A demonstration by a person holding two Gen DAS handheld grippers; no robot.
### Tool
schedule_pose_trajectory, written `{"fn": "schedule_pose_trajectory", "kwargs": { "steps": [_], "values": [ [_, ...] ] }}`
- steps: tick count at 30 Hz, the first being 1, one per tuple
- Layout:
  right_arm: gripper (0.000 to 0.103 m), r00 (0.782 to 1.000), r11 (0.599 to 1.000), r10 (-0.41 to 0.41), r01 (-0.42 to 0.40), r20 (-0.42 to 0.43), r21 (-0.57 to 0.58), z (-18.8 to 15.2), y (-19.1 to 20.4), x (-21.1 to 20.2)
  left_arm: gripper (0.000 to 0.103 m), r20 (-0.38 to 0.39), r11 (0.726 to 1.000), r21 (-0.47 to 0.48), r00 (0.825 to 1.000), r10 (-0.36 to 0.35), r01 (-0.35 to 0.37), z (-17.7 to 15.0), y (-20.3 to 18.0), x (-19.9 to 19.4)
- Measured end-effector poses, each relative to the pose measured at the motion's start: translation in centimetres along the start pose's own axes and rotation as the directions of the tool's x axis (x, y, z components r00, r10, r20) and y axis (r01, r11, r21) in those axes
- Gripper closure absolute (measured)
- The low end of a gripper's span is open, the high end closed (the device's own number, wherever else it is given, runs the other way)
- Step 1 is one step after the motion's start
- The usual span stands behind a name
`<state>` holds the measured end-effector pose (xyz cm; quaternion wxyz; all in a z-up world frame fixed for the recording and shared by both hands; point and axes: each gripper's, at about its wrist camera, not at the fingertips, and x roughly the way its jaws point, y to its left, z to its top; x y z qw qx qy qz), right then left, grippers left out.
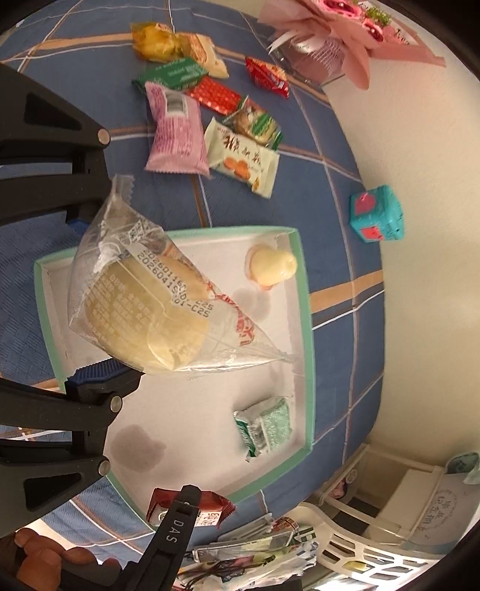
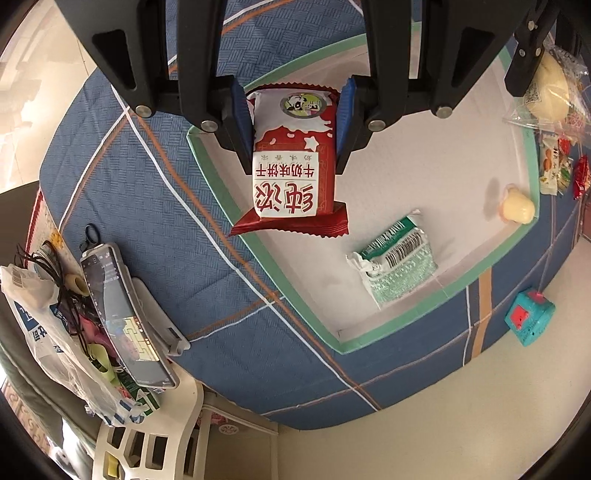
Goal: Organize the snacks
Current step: 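Carry the wrapped bun and red pack over the white tray, then open the left tool to drop the bun while the right tool releases the red pack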
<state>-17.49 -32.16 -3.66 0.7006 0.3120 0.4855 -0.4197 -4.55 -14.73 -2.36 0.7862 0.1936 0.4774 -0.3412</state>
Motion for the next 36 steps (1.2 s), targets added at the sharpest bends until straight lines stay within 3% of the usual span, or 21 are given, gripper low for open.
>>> {"fn": "schedule_pose_trajectory", "kwargs": {
  "steps": [7, 13, 21, 23, 30, 32, 36],
  "values": [
    [0.062, 0.998, 1.0, -0.005, 0.005, -0.064, -0.001, -0.5, 0.2, 1.9, 0.047, -0.053, 1.0, 0.024, 0.998, 0.02, -0.019, -0.2, -0.6, 2.3],
    [0.062, 0.998, 1.0, -0.014, 0.012, -0.066, -0.017, -0.8, 0.5, 2.2, 0.045, -0.085, 0.996, 0.085, 0.996, 0.042, -0.035, -0.8, -1.8, 3.9],
    [0.059, 0.996, 1.0, -0.022, 0.021, -0.082, -0.019, -0.5, 0.7, 3.1, 0.038, -0.09, 0.995, 0.096, 0.995, 0.036, -0.027, -1.1, -2.0, 4.0],
    [0.051, 0.996, 0.999, -0.027, 0.025, -0.083, -0.021, -0.5, 0.7, 3.3, 0.035, -0.091, 0.994, 0.102, 0.995, 0.041, -0.032, -0.8, -2.1, 4.0],
    [0.046, 0.996, 0.999, -0.043, 0.042, -0.075, -0.025, -0.6, 0.7, 3.2, 0.022, -0.055, 0.994, 0.111, 0.998, 0.016, -0.01, -0.2, -2.4, 2.6],
    [0.034, 0.997, 0.999, -0.047, 0.045, -0.059, -0.027, -0.4, 0.8, 2.8, 0.017, -0.033, 0.993, 0.115, 0.999, 0.013, -0.009, -0.1, -2.6, 2.0],
    [0.033, 0.999, 0.999, -0.044, 0.044, -0.01, -0.024, -0.1, 0.8, 1.5, 0.004, 0.008, 0.995, 0.099, 1.0, -0.003, 0.002, 0.6, -2.2, 0.8]
  ]
}}
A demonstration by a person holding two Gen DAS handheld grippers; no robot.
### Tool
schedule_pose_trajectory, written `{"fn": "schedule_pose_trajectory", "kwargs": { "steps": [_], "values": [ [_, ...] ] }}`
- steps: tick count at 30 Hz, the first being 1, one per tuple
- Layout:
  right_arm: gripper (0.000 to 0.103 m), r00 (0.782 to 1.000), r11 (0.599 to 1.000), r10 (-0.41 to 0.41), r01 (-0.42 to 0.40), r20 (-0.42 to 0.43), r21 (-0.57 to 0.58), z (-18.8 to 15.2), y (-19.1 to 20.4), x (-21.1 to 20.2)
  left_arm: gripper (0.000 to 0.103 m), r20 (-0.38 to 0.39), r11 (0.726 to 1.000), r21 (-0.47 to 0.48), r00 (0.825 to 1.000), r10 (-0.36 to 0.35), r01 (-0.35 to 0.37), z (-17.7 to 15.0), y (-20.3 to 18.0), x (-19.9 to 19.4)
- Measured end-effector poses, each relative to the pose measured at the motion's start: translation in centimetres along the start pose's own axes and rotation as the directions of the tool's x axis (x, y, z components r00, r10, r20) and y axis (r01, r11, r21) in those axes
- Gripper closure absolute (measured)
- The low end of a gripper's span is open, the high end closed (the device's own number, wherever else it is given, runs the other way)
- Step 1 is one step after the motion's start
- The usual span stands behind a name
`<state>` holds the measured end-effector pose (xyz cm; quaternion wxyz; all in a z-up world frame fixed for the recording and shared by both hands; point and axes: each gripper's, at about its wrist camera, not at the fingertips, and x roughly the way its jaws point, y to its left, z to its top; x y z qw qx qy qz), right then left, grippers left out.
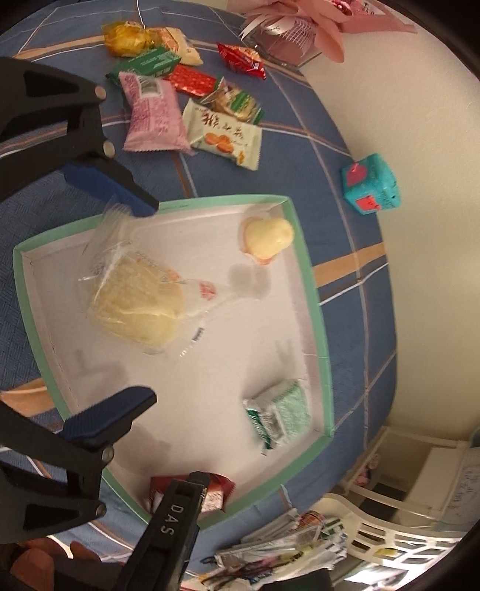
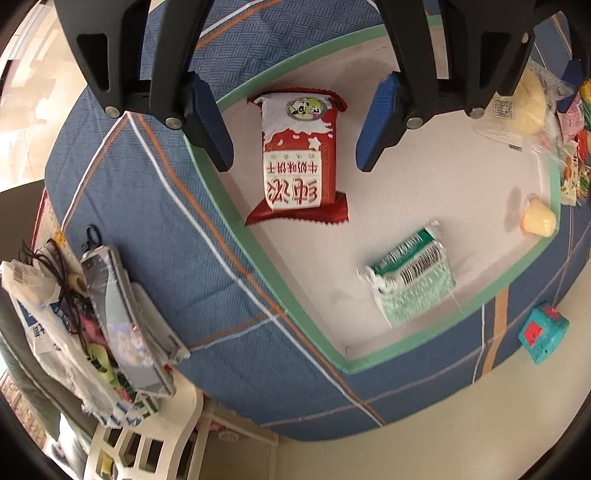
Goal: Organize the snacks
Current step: 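Open the left tool to drop the bun while the right tool releases the red pack, then move both tools back toward the snack pile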
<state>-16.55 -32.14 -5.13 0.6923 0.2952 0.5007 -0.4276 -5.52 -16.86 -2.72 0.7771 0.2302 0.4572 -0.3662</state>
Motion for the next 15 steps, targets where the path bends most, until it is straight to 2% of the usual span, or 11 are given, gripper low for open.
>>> {"fn": "schedule_pose_trajectory", "kwargs": {
  "steps": [1, 4, 7, 9, 10, 11, 15],
  "values": [
    [0.033, 1.0, 1.0, 0.004, -0.004, 0.014, 0.0, 0.0, 0.0, -0.3, 0.001, 0.013, 1.0, -0.007, 1.0, -0.002, 0.002, 0.2, 0.2, -0.4],
    [0.032, 0.999, 1.0, 0.007, -0.007, 0.04, -0.008, 0.1, 0.1, -1.0, 0.0, 0.061, 0.999, -0.04, 0.998, 0.005, -0.002, 0.7, 1.0, -1.7],
    [0.032, 0.999, 1.0, 0.014, -0.014, 0.047, -0.014, 0.0, 0.2, -1.3, 0.0, 0.082, 0.994, -0.104, 0.996, 0.045, -0.036, 1.0, 2.7, -2.5],
    [0.029, 0.999, 1.0, 0.017, -0.017, 0.045, -0.018, -0.1, 0.5, -1.4, 0.0, 0.084, 0.985, -0.157, 0.992, 0.092, -0.078, 1.0, 4.1, -2.7],
    [0.018, 0.999, 1.0, 0.017, -0.016, 0.044, -0.022, -0.2, 0.7, -1.5, 0.0, 0.082, 0.98, -0.174, 0.99, 0.113, -0.097, 1.0, 4.7, -2.8],
    [0.012, 0.999, 1.0, 0.019, -0.018, 0.043, -0.026, -0.1, 0.9, -1.6, 0.0, 0.076, 0.972, -0.198, 0.986, 0.146, -0.129, 0.9, 5.5, -2.8],
    [0.011, 0.997, 0.998, 0.044, -0.04, 0.06, -0.055, -0.2, 1.3, -1.8, 0.0, 0.028, 0.92, -0.29, 0.958, 0.284, -0.264, 0.2, 9.0, -2.9]
  ]
}}
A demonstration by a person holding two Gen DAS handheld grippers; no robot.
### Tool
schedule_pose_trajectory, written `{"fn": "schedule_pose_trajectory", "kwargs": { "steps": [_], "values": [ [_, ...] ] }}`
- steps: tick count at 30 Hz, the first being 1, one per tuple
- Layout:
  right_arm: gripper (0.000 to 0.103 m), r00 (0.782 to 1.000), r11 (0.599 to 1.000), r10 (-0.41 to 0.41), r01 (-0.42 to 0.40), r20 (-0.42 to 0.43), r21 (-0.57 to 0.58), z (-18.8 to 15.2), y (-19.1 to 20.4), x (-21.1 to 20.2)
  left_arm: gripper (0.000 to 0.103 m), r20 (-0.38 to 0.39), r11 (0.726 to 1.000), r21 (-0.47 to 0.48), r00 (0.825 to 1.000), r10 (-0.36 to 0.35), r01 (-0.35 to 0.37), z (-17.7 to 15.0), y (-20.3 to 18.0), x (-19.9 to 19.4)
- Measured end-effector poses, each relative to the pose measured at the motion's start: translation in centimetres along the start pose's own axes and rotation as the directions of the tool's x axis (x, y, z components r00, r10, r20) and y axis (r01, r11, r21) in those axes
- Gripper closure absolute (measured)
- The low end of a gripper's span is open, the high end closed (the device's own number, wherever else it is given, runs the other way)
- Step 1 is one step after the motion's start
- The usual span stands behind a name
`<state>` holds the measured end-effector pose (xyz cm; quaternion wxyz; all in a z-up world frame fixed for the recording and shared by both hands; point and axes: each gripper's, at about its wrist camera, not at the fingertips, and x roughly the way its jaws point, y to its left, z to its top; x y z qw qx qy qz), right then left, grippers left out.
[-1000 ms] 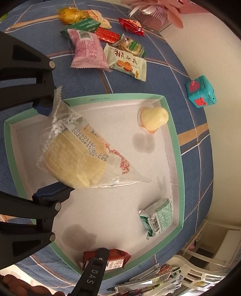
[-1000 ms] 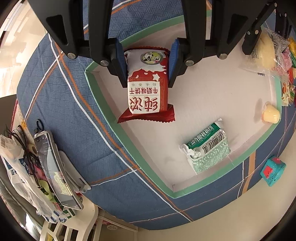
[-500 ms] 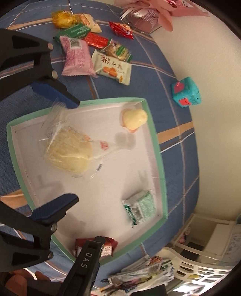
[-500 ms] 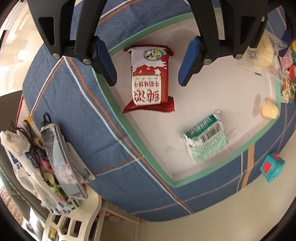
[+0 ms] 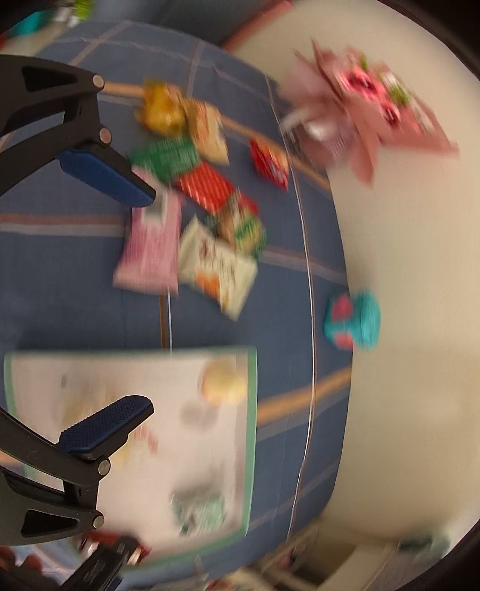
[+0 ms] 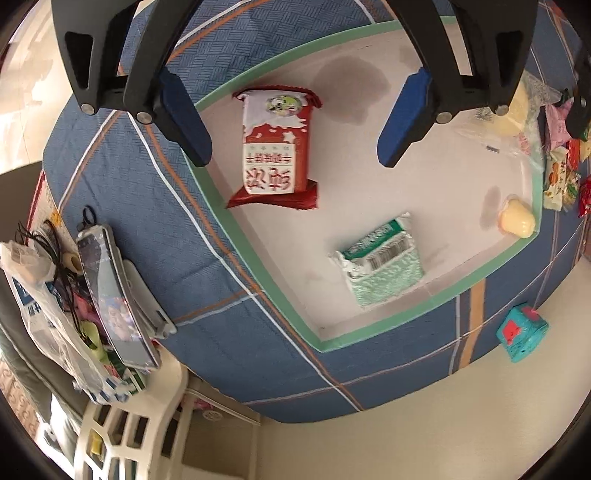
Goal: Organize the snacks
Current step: 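Move both tools back toward the snack pile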
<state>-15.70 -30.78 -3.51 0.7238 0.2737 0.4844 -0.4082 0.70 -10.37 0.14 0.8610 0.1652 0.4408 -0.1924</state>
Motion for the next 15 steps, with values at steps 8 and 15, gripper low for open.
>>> {"fn": "schedule_pose_trajectory", "kwargs": {
  "steps": [8, 15],
  "values": [
    [0.003, 0.998, 0.993, 0.064, -0.061, 0.028, -0.105, -0.4, 2.5, -0.8, 0.0, -0.056, 0.99, -0.069, 0.991, 0.12, -0.123, -0.1, 4.4, 1.8],
    [0.003, 0.983, 0.971, 0.182, -0.177, 0.018, -0.161, -1.3, 4.6, -1.7, 0.0, -0.075, 0.982, -0.133, 0.99, 0.123, -0.132, 0.0, 6.9, 1.9]
  ]
}}
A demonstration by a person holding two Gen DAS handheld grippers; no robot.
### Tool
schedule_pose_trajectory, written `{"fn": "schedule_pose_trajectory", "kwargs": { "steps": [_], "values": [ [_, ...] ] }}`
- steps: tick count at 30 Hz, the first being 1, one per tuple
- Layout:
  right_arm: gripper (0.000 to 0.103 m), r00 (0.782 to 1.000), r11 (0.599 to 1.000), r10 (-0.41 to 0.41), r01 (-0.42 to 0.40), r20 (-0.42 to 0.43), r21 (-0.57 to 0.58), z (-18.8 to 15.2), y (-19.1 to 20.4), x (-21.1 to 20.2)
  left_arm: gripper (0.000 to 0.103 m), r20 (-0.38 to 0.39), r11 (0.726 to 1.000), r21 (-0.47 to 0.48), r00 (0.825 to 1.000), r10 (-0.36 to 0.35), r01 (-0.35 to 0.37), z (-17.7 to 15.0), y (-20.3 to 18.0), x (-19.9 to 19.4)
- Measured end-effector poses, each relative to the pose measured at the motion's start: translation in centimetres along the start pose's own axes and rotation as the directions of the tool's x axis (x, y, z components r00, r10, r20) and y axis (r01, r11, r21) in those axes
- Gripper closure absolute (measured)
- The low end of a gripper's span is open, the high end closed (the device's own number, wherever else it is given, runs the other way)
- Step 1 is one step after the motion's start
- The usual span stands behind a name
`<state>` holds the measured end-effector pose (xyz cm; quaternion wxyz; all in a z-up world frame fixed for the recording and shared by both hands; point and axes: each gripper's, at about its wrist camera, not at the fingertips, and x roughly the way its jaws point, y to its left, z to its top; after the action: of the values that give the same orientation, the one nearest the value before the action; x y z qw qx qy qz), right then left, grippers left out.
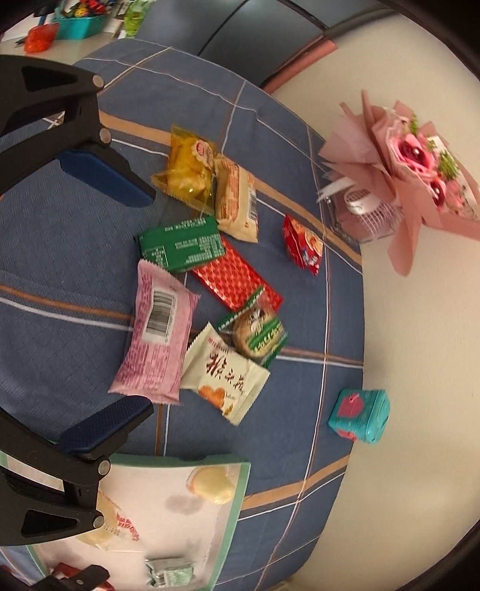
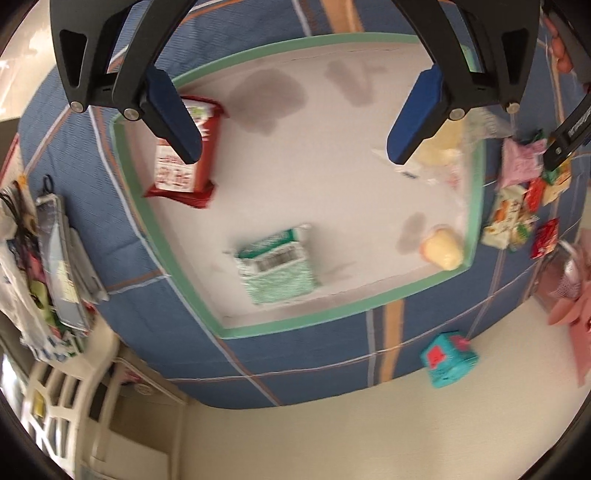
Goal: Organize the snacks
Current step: 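Move both tools back toward the snack pile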
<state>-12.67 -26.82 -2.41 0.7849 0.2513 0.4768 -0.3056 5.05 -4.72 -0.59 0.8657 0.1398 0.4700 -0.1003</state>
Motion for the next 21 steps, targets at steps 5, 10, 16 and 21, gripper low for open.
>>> {"fn": "schedule_pose_trajectory", "kwargs": {
  "steps": [5, 10, 16, 21],
  "values": [
    [0.003, 0.997, 0.997, 0.072, -0.071, 0.035, -0.027, 0.0, 1.7, -0.9, 0.0, -0.007, 0.999, -0.043, 1.0, -0.005, 0.005, 0.3, 1.5, 0.1],
    [0.003, 0.991, 0.991, 0.119, -0.114, 0.057, -0.075, 0.0, 4.1, -1.9, 0.0, -0.007, 0.996, -0.085, 1.0, -0.006, 0.005, 0.7, 3.2, 0.3],
    [0.003, 0.989, 0.983, 0.133, -0.122, 0.072, -0.139, -0.1, 7.1, -3.1, 0.0, 0.002, 0.989, -0.151, 1.0, -0.001, 0.001, 1.2, 6.2, 0.6],
    [0.003, 0.981, 0.977, 0.173, -0.161, 0.085, -0.139, -0.2, 9.1, -3.8, 0.0, 0.018, 0.982, -0.187, 1.0, 0.002, 0.001, 1.6, 8.6, 0.9]
  ]
}}
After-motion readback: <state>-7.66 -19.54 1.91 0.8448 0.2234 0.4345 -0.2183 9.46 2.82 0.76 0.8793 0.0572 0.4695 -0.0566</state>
